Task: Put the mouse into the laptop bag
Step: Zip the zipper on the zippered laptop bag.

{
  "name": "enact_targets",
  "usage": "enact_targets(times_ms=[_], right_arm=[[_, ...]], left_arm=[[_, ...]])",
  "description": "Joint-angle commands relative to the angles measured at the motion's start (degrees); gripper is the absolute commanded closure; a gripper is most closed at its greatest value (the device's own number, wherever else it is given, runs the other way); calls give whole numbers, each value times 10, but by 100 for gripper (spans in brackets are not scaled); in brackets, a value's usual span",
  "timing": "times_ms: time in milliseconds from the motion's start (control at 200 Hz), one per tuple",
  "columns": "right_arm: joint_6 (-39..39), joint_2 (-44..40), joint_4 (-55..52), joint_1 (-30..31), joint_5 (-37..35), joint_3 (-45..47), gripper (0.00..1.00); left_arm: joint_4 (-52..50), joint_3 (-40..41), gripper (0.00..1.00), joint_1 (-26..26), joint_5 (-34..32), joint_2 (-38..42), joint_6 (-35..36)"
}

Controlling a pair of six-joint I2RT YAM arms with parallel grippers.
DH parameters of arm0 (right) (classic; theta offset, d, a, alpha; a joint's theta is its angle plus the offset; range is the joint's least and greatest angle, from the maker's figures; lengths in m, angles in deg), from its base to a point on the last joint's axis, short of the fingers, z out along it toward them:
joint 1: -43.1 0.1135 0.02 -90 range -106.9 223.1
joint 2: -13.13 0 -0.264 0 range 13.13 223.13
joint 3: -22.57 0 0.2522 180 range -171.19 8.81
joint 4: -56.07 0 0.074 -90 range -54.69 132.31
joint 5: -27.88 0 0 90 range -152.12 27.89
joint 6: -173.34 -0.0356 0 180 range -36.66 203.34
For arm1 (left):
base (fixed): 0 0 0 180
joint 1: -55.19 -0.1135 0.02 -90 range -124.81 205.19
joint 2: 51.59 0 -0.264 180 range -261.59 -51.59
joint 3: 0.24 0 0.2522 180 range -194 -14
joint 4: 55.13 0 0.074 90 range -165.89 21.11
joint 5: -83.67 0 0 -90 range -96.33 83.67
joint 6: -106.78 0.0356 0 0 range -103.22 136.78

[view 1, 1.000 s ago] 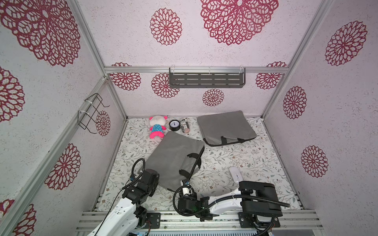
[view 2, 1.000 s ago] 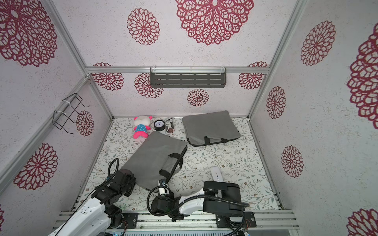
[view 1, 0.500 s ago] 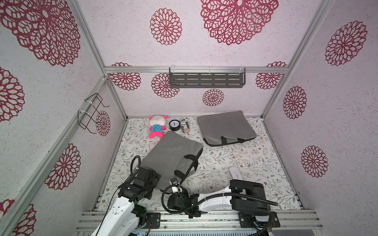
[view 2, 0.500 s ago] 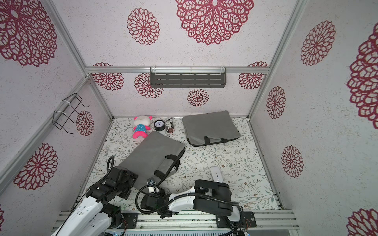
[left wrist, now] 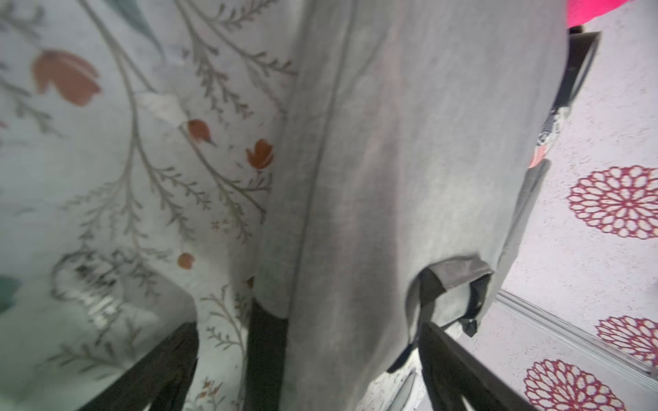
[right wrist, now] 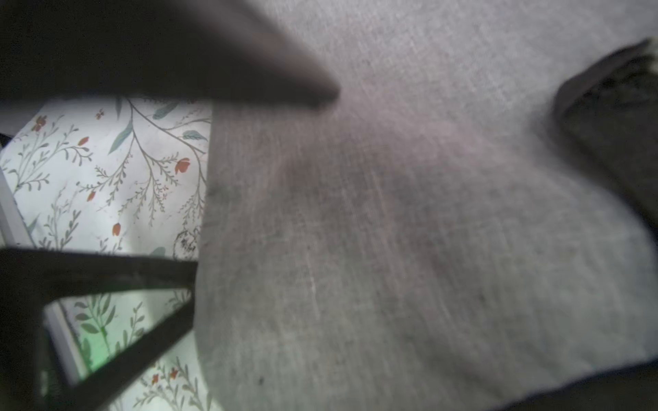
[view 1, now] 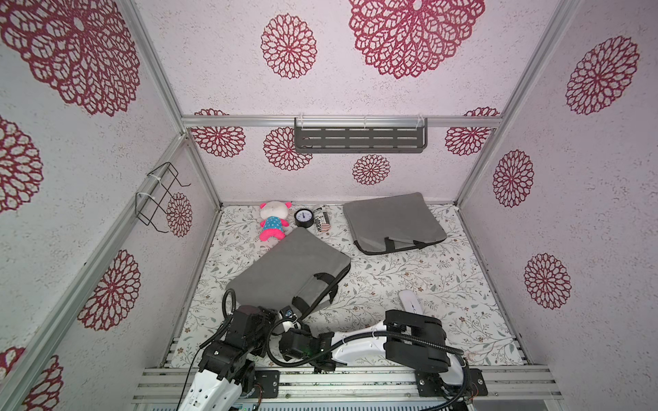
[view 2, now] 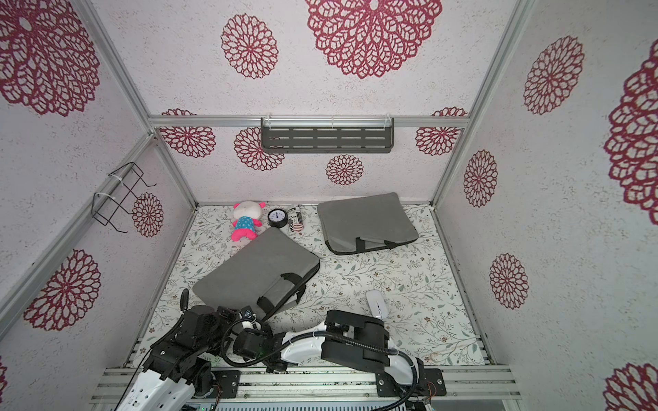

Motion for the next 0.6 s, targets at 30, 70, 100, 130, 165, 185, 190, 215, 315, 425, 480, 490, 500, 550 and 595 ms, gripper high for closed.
enact_targets(times_ms=[30, 70, 100, 130, 165, 185, 190, 215, 315, 425, 480, 490, 500, 550, 595], right_arm=[[38, -13, 85, -1, 18, 3, 100], [37, -18, 94, -1, 17, 14, 100], [35, -23, 101, -1, 17, 23, 100], [34, -28, 107, 0, 16, 30, 100], [30, -33, 109, 0, 13, 39, 100], [27, -36, 108, 0, 11, 43, 100], [26, -36, 108, 0, 10, 44, 100], [22, -39, 102, -1, 5, 47, 100], [6, -46, 64, -5, -15, 54, 100], [-23, -60, 54, -20, -20, 86, 100], [-36, -67, 53, -32, -15, 103, 100], [-37, -67, 52, -35, -15, 106, 100], [-40, -68, 51, -37, -15, 108, 100], [-46, -70, 44, -47, -15, 117, 100], [-53, -73, 34, -56, -17, 124, 100]], left_arm=[[13, 13, 11, 7, 27, -9, 1], [21, 16, 26, 7, 22, -13, 0], [26, 18, 43, 7, 20, -17, -1], [29, 20, 57, 7, 17, -22, -5], [28, 20, 68, 7, 14, -26, -7], [27, 19, 73, 8, 11, -28, -8], [27, 18, 75, 7, 10, -28, -8], [23, 16, 81, 7, 6, -30, -9], [1, 3, 94, 7, -14, -30, -5], [-49, -19, 100, 7, -52, -14, -1], [-69, -24, 100, 5, -66, -2, -4], [-71, -25, 100, 5, -67, 1, -4], [-73, -25, 100, 5, -69, 3, -4], [-76, -25, 100, 2, -73, 15, -4], [-80, -25, 100, 1, -74, 24, -5]])
